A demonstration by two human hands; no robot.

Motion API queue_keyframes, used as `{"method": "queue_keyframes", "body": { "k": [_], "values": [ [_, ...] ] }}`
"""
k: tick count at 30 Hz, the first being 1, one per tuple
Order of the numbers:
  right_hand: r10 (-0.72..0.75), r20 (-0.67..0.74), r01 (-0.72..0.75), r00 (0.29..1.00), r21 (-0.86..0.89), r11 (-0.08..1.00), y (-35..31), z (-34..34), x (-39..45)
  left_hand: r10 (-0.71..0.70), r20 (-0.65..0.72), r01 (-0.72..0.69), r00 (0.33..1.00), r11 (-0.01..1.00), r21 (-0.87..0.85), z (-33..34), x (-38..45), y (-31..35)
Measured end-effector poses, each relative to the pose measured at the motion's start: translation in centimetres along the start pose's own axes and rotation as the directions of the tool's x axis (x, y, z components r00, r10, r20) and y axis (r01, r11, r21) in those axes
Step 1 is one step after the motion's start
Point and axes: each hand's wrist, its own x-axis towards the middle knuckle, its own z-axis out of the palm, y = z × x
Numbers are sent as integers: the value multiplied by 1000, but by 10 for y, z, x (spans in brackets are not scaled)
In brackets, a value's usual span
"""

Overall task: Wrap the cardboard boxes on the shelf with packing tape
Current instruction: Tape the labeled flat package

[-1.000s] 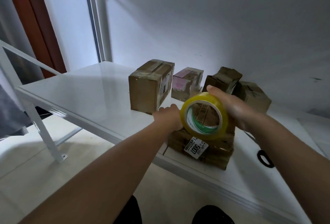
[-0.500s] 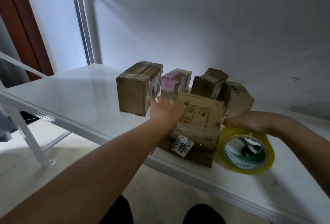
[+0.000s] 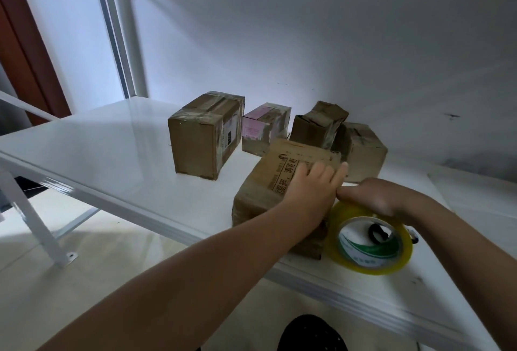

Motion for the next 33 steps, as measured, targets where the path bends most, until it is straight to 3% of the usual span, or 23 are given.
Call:
{"method": "queue_keyframes", "body": {
  "k": [5,13,18,23,25,28,31,33],
  "values": [
    [29,-18,-27,999,62,998,3,4,0,-80,-55,70,995,982,-173,-1,-11,2],
    [31,-108,-24,994,62,998,16,9,-2,-48,-4,44,999,947,-319,-8,-14,17],
    [27,-135,-26,990,7,1000,11,12,-1,-139,174,184,975,943,-278,-3,-15,-15],
    [27,-135,-29,991,-13,1000,10,14,3,-385,296,415,874,909,-44,-1,-27,-83],
    [19,-141,-22,990,-19,1000,10,14,4,-371,256,372,893,927,48,-2,-29,-87],
    [-12,-189,0,982,-63,998,7,15,6,-164,176,146,971,983,109,-7,-18,-58],
    [-69,-261,30,963,-150,988,7,17,8,66,124,-69,990,997,22,-9,-1,-19],
    [-88,-282,40,955,-173,984,8,17,11,74,79,-68,994,995,-79,-7,7,-7]
  ]
}}
